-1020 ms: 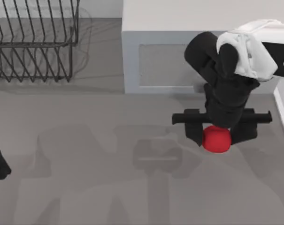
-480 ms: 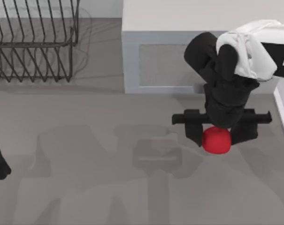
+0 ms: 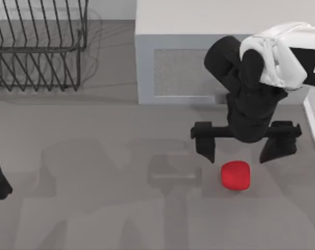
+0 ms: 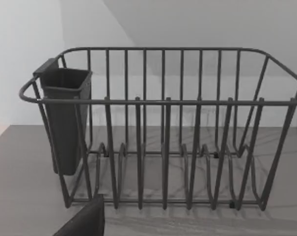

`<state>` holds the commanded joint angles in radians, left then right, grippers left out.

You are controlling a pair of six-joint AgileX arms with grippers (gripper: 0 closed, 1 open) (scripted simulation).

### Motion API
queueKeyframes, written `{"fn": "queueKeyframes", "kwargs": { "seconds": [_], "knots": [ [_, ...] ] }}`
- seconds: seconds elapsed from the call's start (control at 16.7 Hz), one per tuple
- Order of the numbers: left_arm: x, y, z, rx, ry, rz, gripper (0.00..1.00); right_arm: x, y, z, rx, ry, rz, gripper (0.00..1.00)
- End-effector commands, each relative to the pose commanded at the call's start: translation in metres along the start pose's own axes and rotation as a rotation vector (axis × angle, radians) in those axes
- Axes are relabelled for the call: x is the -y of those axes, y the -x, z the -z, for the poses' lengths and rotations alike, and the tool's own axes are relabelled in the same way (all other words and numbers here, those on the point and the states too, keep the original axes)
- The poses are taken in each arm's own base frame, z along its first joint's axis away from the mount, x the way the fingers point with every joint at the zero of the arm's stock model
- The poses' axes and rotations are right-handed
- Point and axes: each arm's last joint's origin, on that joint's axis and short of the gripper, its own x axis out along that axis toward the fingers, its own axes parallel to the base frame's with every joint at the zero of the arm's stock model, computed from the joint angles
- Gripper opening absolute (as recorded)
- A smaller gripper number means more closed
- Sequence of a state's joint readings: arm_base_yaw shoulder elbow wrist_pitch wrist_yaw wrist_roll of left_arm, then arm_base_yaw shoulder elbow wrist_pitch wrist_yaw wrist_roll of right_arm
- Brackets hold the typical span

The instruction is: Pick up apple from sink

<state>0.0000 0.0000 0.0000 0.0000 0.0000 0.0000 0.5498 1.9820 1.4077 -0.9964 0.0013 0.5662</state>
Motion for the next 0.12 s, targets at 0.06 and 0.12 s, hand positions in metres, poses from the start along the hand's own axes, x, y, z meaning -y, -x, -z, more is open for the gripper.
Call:
{"fn": "queueKeyframes", "kwargs": {
  "seconds": [0.06, 0.12],
  "knots": [
    [0.0000, 0.0000, 0.0000, 0.000, 0.000, 0.000, 1.00, 0.0000, 0.0000, 0.0000, 0.000, 0.000, 0.000, 1.00],
    [0.0000, 0.0000, 0.0000, 0.000, 0.000, 0.000, 1.00, 0.0000, 0.0000, 0.0000, 0.000, 0.000, 0.000, 1.00]
  ]
}}
